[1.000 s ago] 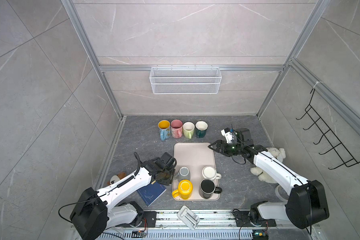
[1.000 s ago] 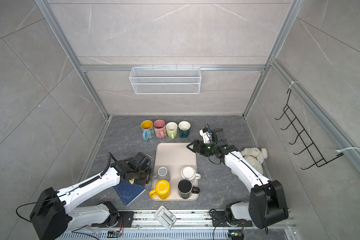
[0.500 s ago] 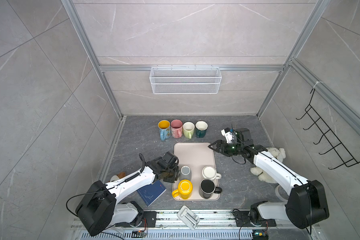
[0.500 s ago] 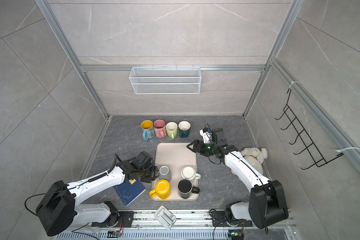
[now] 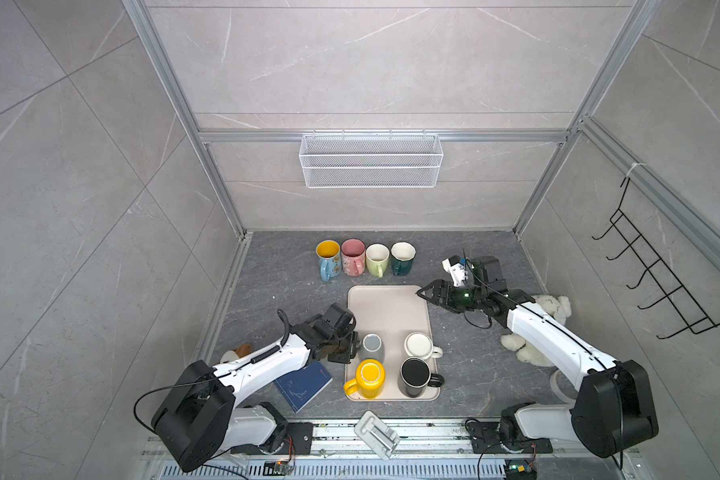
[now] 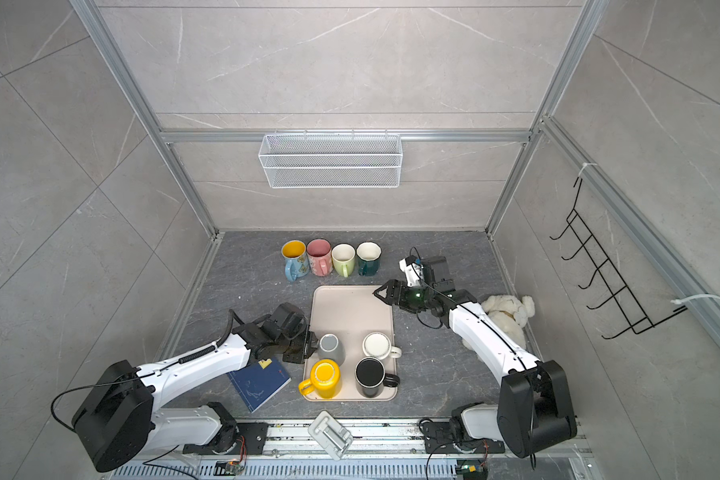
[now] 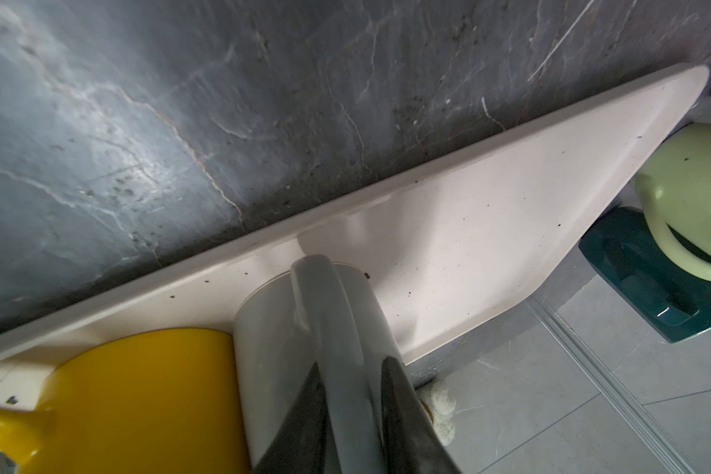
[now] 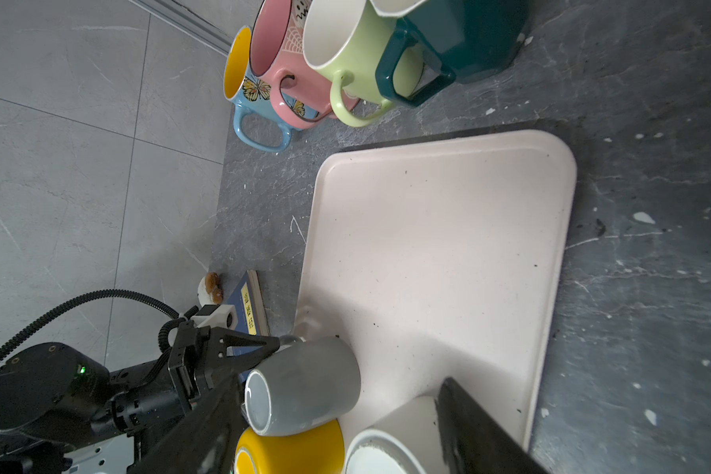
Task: Turn the mug right side up
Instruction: Pick up the mug from the tray.
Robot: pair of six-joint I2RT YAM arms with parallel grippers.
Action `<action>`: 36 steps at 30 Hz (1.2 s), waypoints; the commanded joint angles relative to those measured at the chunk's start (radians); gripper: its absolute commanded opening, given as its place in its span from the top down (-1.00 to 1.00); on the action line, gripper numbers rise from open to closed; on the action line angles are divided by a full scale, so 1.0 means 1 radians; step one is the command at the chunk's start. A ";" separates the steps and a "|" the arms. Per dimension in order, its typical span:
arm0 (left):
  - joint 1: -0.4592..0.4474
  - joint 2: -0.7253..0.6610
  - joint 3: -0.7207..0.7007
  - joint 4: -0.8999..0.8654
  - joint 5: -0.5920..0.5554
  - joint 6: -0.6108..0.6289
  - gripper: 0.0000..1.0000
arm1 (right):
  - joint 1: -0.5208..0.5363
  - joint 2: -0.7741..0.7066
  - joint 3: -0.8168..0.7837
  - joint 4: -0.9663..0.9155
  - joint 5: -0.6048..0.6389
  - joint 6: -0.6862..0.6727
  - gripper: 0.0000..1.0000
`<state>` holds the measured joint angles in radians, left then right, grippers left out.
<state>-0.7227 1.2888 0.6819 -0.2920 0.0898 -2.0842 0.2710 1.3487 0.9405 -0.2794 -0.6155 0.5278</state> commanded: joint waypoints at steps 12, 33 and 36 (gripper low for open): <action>0.038 0.060 -0.030 0.063 0.050 -0.018 0.83 | 0.006 0.021 0.016 -0.026 0.020 -0.018 -0.54; 0.126 0.083 0.115 0.253 -0.035 0.373 1.00 | 0.006 0.024 0.021 -0.048 0.041 -0.028 -0.54; 0.125 0.074 0.126 0.274 -0.035 0.448 1.00 | 0.007 0.020 0.020 -0.052 0.043 -0.026 -0.54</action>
<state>-0.5995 1.3788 0.7555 -0.0910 0.0658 -1.7489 0.2710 1.3731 0.9424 -0.3031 -0.5869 0.5205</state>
